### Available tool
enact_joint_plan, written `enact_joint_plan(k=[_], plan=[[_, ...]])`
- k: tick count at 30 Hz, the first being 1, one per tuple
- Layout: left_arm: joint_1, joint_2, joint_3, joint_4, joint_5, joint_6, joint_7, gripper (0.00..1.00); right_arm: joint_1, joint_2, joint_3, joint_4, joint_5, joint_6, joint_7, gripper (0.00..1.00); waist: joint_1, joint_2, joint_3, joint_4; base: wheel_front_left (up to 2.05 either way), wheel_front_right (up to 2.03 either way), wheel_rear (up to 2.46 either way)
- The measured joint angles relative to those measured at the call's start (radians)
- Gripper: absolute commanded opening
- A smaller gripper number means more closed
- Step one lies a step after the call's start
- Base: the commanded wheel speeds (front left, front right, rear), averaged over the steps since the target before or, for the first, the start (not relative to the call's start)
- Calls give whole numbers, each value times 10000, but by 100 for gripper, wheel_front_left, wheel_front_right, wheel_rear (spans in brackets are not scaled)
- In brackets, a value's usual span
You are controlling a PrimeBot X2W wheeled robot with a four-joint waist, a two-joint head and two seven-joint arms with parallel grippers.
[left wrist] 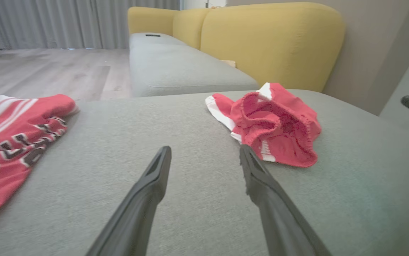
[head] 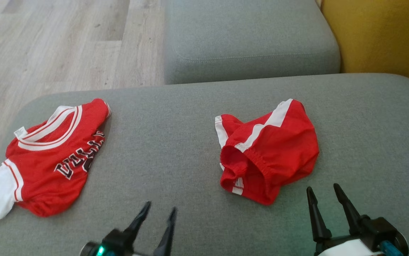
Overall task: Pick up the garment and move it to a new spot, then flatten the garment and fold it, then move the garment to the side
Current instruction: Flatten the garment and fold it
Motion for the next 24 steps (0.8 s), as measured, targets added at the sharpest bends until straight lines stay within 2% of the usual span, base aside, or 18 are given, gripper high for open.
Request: enact_joint_plan(k=[2,4,10,12,17,19,24], plan=[[-429,0,-282,385,-414,-441,0,100,-1,0,33,2,-44,0,0,100,0,0,62,-14,0,0,0],[-1058,10,-771,848,-1055,-696,0,100,-3,0,82,2,-52,0,0,100,0,0,130,-58,0,0,0],[-3033,-21,-3229,2443,-4380,-798,13,100,-36,-6,257,6,-244,0,0,100,0,0,421,-373,0,0,0],[-3725,-15,-3948,2817,-5189,-796,13,100,-63,-38,345,10,-268,0,0,100,0,0,561,-511,0,0,0],[-5345,-63,-4878,3605,-6167,-796,10,100,-292,-238,516,-13,-295,0,0,100,0,0,932,-918,0,0,0],[-5632,-82,-4987,3868,-6694,-796,0,100,-425,-284,508,-94,-295,0,0,100,0,0,1080,-1104,0,0,0],[-6114,-86,-5081,4504,-7001,-780,0,100,-692,-293,489,-209,-280,0,0,100,0,0,1615,-1493,0,0,0]])
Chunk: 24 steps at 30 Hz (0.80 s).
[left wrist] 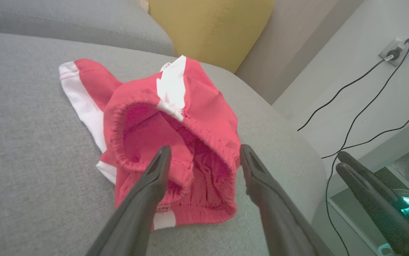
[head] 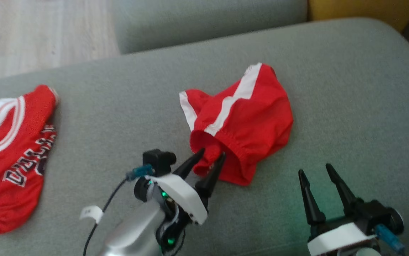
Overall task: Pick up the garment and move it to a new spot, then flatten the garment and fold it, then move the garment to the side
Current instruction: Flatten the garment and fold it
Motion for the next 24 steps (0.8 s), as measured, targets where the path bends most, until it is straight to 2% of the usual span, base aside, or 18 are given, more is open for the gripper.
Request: enact_joint_plan(k=[6,8,13,14,15,16,24], plan=[[-600,-15,267,165,-951,123,0,100,-441,0,13,-61,0,0,0,100,0,0,643,-316,0,0,0],[-792,-13,449,257,-1129,251,0,100,-504,0,19,-61,0,0,0,100,0,0,784,-395,0,0,0],[-1037,-17,472,489,-1565,263,0,100,-659,2,23,-52,0,0,0,100,0,0,971,-508,0,0,0],[-1072,-19,456,562,-1565,261,0,64,-686,4,23,-50,0,0,0,100,0,0,991,-526,0,0,0],[-1138,-17,374,656,-1534,251,0,15,-718,4,23,-46,0,0,0,100,0,0,1007,-545,0,0,0],[-1201,-19,372,692,-1469,242,0,0,-767,10,19,-46,0,0,0,100,0,0,1025,-562,0,0,0],[-1650,-23,575,537,-596,-6,0,0,-953,33,12,-27,2,0,0,100,0,0,803,-775,0,0,0]])
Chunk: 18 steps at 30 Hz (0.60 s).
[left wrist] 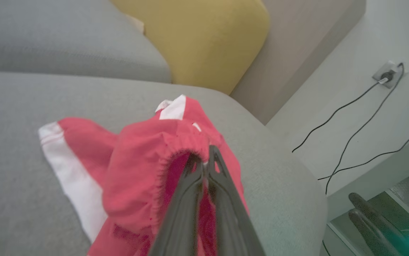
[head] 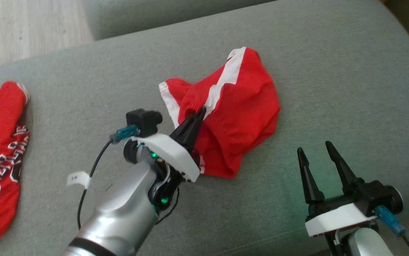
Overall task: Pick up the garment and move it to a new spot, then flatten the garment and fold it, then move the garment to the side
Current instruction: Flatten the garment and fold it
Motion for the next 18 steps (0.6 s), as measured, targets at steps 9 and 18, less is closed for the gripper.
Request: enact_joint_plan(k=[9,18], plan=[[-2124,188,-1452,-989,-790,-8,357,0,-11,77,148,23,77,0,0,100,0,0,-580,-680,0,0,0],[-3992,1797,-2520,-3081,-2460,-12,940,0,129,115,125,-13,88,0,0,100,0,0,-1187,-1157,0,0,0]])
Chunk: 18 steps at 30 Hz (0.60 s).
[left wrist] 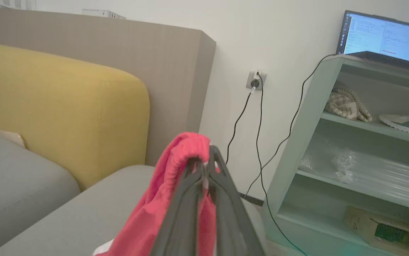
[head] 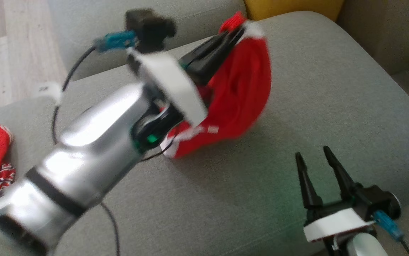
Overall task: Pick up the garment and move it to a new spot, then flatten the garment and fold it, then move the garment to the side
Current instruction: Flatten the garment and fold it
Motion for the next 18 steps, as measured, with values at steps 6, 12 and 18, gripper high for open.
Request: enact_joint_plan(k=[6,12,18], plan=[[1804,1841,-692,-575,-729,4,407,0,395,-4,-295,-217,-4,0,0,100,0,0,7,555,0,0,0],[4505,3221,-894,-997,-1419,384,148,0,424,-219,-301,-320,291,0,0,100,0,0,261,1336,0,0,0],[5203,3616,-1037,-1214,-1070,811,-453,0,-444,-817,-416,77,681,0,0,100,0,0,673,2111,0,0,0]])
